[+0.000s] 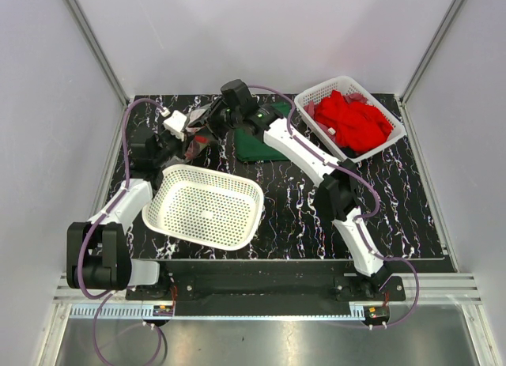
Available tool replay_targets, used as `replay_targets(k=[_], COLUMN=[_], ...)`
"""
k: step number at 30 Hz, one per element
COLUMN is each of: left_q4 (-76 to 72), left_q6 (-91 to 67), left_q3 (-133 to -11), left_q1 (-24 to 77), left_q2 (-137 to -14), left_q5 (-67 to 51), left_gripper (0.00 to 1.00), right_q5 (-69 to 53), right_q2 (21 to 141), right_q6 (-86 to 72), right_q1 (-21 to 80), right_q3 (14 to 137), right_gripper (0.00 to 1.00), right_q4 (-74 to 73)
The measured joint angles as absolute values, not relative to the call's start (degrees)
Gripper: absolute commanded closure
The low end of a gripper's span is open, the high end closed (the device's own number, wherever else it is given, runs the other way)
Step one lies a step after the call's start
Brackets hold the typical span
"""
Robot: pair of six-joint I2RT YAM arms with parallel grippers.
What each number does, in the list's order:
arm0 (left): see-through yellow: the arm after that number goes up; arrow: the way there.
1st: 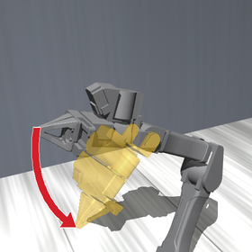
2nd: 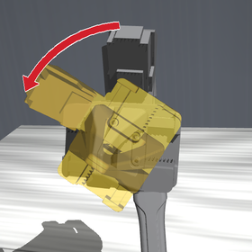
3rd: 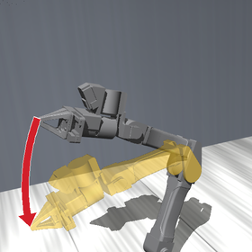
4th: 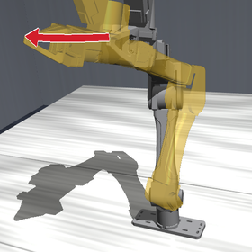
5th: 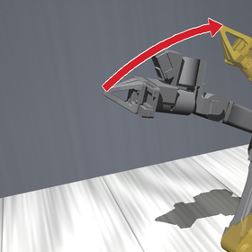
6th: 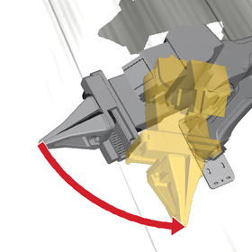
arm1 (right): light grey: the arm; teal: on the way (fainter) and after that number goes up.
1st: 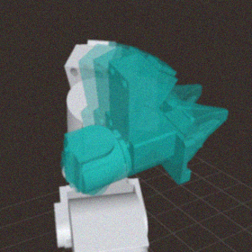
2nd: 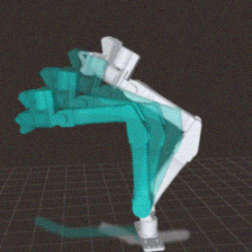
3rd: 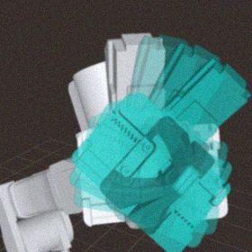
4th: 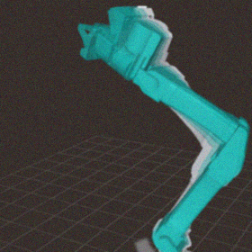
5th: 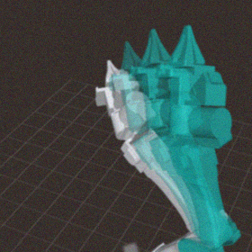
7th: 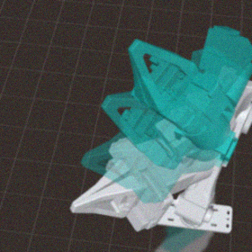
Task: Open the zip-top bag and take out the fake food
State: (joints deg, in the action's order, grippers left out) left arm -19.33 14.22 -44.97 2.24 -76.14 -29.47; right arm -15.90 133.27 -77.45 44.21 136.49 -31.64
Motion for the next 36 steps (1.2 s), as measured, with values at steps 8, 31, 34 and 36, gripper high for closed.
replay_targets(k=[8, 31, 34, 36], left_q4=[-19.29, -18.72, -18.39, -18.17], left_q6=[14.76, 16.88, 17.26, 17.52], left_q3=[-44.97, -44.95, -44.95, -44.95], left_q1=[2.46, 3.55, 3.86, 3.97], left_q2=[-76.14, -76.14, -76.14, -76.14], left_q5=[-29.47, -29.41, -29.41, -29.43], left_gripper=[1.00, 1.00, 1.00, 1.00], right_q5=[-15.46, -14.41, -14.11, -14.04], right_q2=[133.27, 133.25, 133.25, 133.25], right_q6=[-78.00, -76.07, -75.42, -75.20], right_q1=[44.21, 43.59, 42.98, 42.54], right_q3=[135.87, 133.73, 134.26, 134.26], right_gripper=[0.69, 0.73, 0.72, 0.72], right_q4=[-31.64, -32.10, -32.64, -32.91])
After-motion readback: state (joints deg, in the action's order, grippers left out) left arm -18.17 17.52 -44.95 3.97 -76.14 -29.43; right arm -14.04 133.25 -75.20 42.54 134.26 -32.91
